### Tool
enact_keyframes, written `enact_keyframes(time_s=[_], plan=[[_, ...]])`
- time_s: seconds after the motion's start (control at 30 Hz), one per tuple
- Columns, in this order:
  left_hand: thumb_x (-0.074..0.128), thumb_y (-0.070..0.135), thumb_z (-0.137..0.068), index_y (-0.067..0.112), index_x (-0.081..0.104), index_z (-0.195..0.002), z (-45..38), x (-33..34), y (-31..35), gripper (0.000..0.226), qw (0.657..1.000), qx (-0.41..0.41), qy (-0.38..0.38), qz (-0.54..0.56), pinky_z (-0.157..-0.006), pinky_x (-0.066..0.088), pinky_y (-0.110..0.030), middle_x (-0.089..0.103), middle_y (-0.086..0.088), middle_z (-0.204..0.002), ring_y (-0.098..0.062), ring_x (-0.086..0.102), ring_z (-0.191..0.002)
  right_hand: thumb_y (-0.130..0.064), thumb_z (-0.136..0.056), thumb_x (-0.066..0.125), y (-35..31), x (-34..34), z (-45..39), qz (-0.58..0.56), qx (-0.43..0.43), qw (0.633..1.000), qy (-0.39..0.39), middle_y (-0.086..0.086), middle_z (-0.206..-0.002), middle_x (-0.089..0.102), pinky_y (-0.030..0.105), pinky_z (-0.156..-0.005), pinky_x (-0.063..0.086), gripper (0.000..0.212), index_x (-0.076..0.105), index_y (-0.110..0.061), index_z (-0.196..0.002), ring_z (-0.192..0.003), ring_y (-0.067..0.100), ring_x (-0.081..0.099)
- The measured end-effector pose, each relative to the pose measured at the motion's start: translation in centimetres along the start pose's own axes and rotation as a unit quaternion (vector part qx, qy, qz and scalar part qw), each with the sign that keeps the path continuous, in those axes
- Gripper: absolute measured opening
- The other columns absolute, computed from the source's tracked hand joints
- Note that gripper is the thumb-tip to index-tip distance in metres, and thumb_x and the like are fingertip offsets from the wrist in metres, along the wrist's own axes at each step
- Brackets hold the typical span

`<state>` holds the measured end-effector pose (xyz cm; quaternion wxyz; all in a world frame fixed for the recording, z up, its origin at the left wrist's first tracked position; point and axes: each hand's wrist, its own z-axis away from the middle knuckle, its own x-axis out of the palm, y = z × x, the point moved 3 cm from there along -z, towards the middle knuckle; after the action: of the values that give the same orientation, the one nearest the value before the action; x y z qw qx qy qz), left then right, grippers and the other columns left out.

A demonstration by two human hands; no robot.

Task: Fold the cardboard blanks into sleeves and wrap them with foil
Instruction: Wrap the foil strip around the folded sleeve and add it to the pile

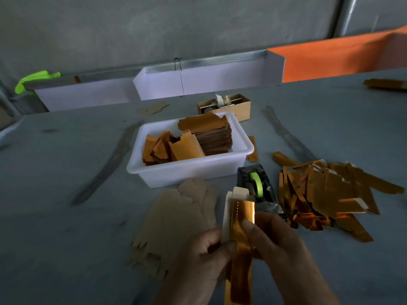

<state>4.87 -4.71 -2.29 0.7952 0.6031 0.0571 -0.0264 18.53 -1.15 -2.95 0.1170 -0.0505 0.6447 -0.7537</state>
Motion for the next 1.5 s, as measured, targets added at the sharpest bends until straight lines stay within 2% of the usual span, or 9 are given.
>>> enact_keyframes(time_s=[0.13,0.53,0.73,1.0,1.07,1.13,1.2,1.3,1.5], plan=[[0.07,0.023,-0.084,0.022,0.068,-0.095,0.0,0.1,-0.4,0.011,0.998,-0.031,0.047,-0.013,-0.078,0.053,-0.036,0.075,-0.002,-0.085,-0.018,0.07,-0.085,-0.028,-0.077,0.061,-0.3,0.1,0.0,-0.073,0.043,0.996,-0.032,0.02,-0.073,0.062,0.05,-0.085,0.052,0.019,0.071,-0.012,-0.078,-0.079,0.033,0.062],[0.076,0.024,-0.077,0.038,0.06,-0.082,0.9,1.6,0.8,0.022,0.941,0.106,0.255,-0.195,-0.061,0.043,-0.01,0.062,0.005,-0.075,-0.002,0.059,-0.071,-0.017,-0.083,0.064,0.3,0.1,-0.5,-0.089,0.057,0.994,0.04,0.01,-0.063,0.065,0.042,-0.069,0.054,0.015,0.072,-0.018,-0.07,-0.061,0.022,0.061],[0.042,0.014,-0.084,0.007,0.078,-0.086,1.3,4.4,1.4,0.036,0.76,0.256,0.283,-0.527,-0.044,0.044,-0.024,0.056,-0.006,-0.061,-0.019,0.053,-0.059,-0.019,-0.083,0.063,0.5,0.2,-0.3,-0.114,0.058,0.991,0.026,0.007,-0.065,0.067,0.028,-0.06,0.052,0.014,0.07,-0.014,-0.072,-0.064,0.018,0.065],[0.022,0.018,-0.101,0.013,0.079,-0.073,1.2,6.4,0.8,0.064,0.742,0.225,0.257,-0.576,-0.037,0.039,-0.019,0.053,-0.001,-0.05,-0.018,0.055,-0.041,-0.031,-0.081,0.064,0.9,0.2,0.0,-0.069,0.08,0.993,0.046,0.007,-0.063,0.06,0.033,-0.065,0.047,0.027,0.064,-0.005,-0.073,-0.064,0.018,0.058],[0.041,0.031,-0.085,0.022,0.078,-0.073,1.5,5.6,0.4,0.04,0.775,0.247,0.256,-0.522,-0.038,0.041,-0.02,0.06,0.001,-0.058,-0.015,0.061,-0.05,-0.025,-0.084,0.063,1.0,0.1,-0.1,-0.097,0.1,0.989,0.048,0.013,-0.069,0.062,0.042,-0.075,0.05,0.023,0.065,-0.004,-0.074,-0.071,0.024,0.059],[0.057,0.033,-0.071,0.031,0.071,-0.081,1.4,4.1,-0.3,0.016,0.891,0.213,0.233,-0.327,-0.058,0.048,-0.017,0.068,0.002,-0.072,-0.006,0.063,-0.067,-0.021,-0.084,0.062,0.5,0.3,0.0,-0.146,0.105,0.982,0.049,0.017,-0.071,0.065,0.044,-0.077,0.051,0.021,0.067,-0.005,-0.071,-0.072,0.027,0.061],[0.075,0.018,-0.07,0.03,0.064,-0.077,0.9,2.9,-1.2,0.017,0.981,0.035,0.185,-0.054,-0.076,0.053,-0.025,0.072,0.003,-0.074,-0.009,0.067,-0.077,-0.021,-0.083,0.064,0.5,0.5,0.0,-0.153,0.093,0.983,0.049,0.012,-0.068,0.067,0.036,-0.069,0.052,0.022,0.069,-0.009,-0.066,-0.069,0.022,0.063],[0.084,0.007,-0.06,0.016,0.069,-0.064,0.6,1.8,-1.9,0.018,0.986,-0.103,0.113,0.067,-0.076,0.057,-0.041,0.073,-0.009,-0.067,-0.027,0.072,-0.071,-0.019,-0.082,0.066,0.4,0.8,0.0,-0.126,0.089,0.987,0.04,0.002,-0.059,0.063,0.027,-0.061,0.045,0.019,0.071,-0.015,-0.064,-0.065,0.015,0.059],[0.078,0.016,-0.075,0.018,0.073,-0.062,1.2,2.0,-1.0,0.015,0.99,-0.102,0.078,0.061,-0.049,0.049,-0.019,0.067,-0.001,-0.054,-0.011,0.065,-0.051,-0.017,-0.088,0.06,1.3,0.4,-0.6,-0.147,0.081,0.986,-0.008,0.001,-0.066,0.054,0.031,-0.068,0.044,0.016,0.064,-0.001,-0.09,-0.065,0.013,0.052]])
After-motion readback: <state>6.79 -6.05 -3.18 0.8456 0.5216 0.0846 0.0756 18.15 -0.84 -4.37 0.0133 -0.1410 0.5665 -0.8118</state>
